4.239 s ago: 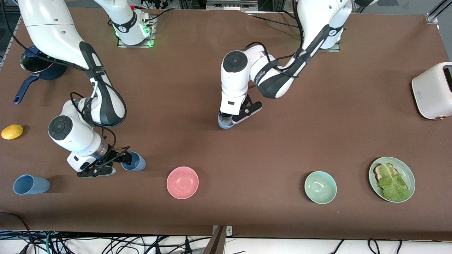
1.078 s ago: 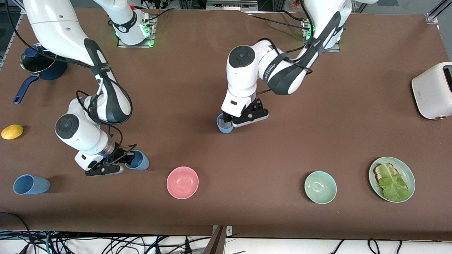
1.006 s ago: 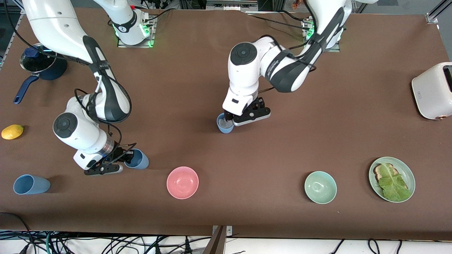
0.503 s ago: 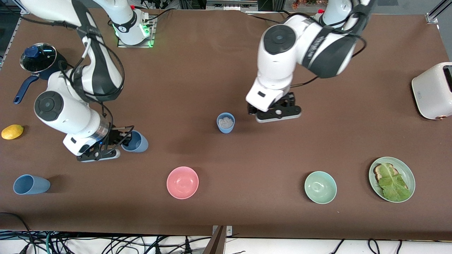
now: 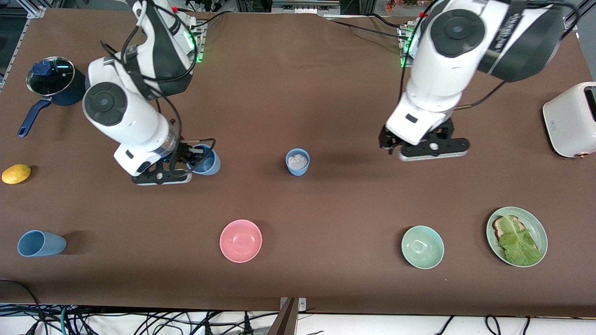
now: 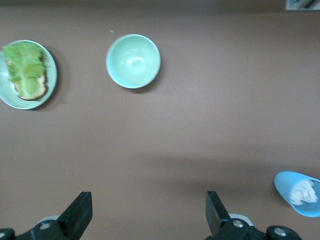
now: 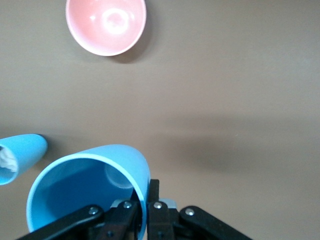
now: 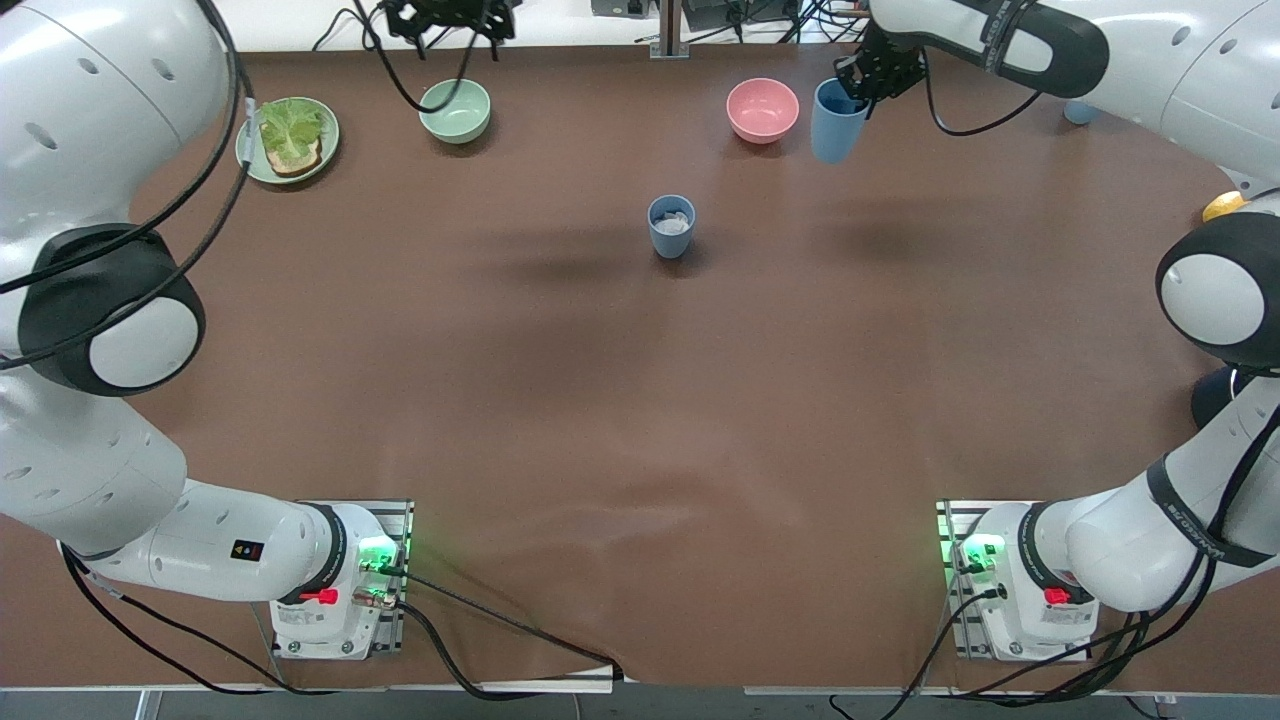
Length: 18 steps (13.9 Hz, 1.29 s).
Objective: Stack blue cups with both arms
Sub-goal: 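Set down the tissue cup, open the left gripper while the right gripper approaches, then lower the held blue cup with the right gripper over the tissue cup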
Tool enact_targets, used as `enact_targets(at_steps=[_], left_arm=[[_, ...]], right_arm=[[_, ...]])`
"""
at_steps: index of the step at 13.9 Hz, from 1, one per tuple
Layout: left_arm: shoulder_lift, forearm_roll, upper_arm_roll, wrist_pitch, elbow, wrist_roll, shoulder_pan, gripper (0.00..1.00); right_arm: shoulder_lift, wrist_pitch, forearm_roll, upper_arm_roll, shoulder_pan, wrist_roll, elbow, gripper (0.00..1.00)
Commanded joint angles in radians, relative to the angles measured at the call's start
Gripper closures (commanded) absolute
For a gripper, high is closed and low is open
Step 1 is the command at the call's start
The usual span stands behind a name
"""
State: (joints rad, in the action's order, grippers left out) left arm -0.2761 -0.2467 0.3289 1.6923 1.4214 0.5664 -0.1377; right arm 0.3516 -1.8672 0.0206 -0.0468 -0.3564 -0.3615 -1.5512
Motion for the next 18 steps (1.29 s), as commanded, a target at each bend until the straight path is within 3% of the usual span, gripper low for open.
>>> enact_targets(at_steps=[1,4,6,9,12,18], left_arm=[[0.063,0.029,0.006,-0.016,0.014,-0.113,0.079,0.0],[0.112,0.056,0.003,-0.031,0.017,-0.288,0.168,0.0],[0.139,0.128,-0.048,-0.031,0.017,-0.338,0.196,0.0],[0.166,0.214,-0.151,-0.031,0.021,-0.497,0.193,0.0],[0.192,0.216,-0.182,-0.033,0.025,-0.54,0.19,0.0],[0.267,0.219,-0.24,-0.134,0.051,-0.608,0.179,0.0]], right_arm=[[0.023,0.025,-0.013,0.007,-0.061,-0.101,0.061,1.0],[0.075,0.019,-0.011,0.008,-0.128,-0.209,0.118,1.0],[0.093,0.005,-0.01,0.008,-0.163,-0.269,0.128,1.0],[0.144,-0.001,-0.011,0.008,-0.226,-0.384,0.184,1.0],[0.202,-0.013,-0.014,0.008,-0.272,-0.465,0.249,1.0],[0.245,-0.056,-0.019,0.044,-0.366,-0.594,0.249,1.0]])
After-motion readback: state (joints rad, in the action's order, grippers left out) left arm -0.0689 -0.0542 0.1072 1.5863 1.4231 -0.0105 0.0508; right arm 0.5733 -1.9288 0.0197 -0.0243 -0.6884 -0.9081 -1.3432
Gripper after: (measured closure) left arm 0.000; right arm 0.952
